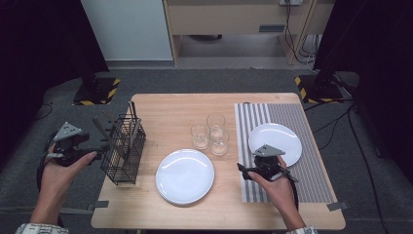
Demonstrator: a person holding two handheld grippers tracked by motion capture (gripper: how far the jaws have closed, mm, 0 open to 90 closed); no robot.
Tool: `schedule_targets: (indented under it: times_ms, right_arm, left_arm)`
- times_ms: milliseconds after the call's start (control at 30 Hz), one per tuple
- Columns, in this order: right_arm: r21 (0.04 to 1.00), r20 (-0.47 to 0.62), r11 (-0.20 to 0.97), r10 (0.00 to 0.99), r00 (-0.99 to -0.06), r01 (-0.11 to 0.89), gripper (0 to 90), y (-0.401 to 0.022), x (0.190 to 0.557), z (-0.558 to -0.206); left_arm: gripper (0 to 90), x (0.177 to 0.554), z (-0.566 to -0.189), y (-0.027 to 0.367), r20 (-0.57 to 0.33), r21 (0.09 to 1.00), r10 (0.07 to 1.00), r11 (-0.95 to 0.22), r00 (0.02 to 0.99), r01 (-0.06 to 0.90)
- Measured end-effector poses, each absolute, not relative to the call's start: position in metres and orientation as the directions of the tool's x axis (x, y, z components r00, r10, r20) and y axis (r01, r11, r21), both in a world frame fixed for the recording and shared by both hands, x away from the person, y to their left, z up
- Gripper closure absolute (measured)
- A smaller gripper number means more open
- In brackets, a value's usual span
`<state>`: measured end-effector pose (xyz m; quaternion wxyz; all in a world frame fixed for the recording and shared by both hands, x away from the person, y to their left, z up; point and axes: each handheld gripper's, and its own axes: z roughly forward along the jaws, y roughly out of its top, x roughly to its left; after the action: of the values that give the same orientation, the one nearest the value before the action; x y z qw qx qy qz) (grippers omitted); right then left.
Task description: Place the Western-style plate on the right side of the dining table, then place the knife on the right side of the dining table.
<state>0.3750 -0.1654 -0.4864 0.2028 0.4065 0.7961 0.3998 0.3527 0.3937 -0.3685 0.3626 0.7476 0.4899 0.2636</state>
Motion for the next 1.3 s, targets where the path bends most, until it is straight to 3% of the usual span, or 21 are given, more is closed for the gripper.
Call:
schedule_targets:
  times_ms: [733,1300]
  right_arm:
    - [0.805,0.001,0.346,0.812,-0.583,0.483,10.8,-0.167,0.375,-0.485]
    - [0.801,-0.003,0.349,0.814,-0.580,0.485,11.0,-0.168,0.375,-0.486]
  left_arm:
    - [19.5,0.393,-0.382,0.397,-0.003,0.799,0.907,-0.251,0.421,0.546]
    - [48.9,0.404,-0.386,0.399,-0.044,0.799,0.883,-0.250,0.467,0.546]
